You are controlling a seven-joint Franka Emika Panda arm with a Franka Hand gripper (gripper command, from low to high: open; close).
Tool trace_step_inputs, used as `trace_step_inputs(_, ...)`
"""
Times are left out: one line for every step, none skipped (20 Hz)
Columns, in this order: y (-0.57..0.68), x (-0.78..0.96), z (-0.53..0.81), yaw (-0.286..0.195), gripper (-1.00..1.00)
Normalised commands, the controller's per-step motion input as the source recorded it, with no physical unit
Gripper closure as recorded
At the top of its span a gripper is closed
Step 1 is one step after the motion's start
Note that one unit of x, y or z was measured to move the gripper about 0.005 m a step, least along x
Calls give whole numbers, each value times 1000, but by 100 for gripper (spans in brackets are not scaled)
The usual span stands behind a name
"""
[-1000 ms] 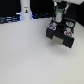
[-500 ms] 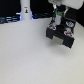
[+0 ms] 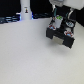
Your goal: Open the kcup holder, insert the kcup into the holder, and close the kcup holder
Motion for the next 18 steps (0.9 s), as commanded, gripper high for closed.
trace_step_inputs(29, 0, 0, 0, 100)
trace_step_inputs(0, -11, -37, -4, 100)
trace_step_inputs(0, -6, -46, -16, -100)
trace_step_inputs(0, -51, -46, -26, -100)
trace_step_inputs(0, -100, -20, -30, -100)
trace_step_inputs(0, -149, -11, -39, -100)
trace_step_inputs(0, -206, -6, -54, -100)
trace_step_inputs(-23, -234, -49, -71, -100)
trace_step_inputs(-54, -197, -100, -80, -100)
trace_step_inputs(-20, -137, -174, -87, -100)
trace_step_inputs(-20, -97, -231, -95, -100)
trace_step_inputs(-31, -60, -217, -100, -100)
trace_step_inputs(0, -34, -166, -103, -100)
trace_step_inputs(-14, -51, -129, -104, -100)
trace_step_inputs(-40, -66, -74, -111, -100)
trace_step_inputs(-106, -6, -140, -105, -100)
trace_step_inputs(-34, 0, -146, -94, -100)
trace_step_inputs(-14, 0, -71, -92, -100)
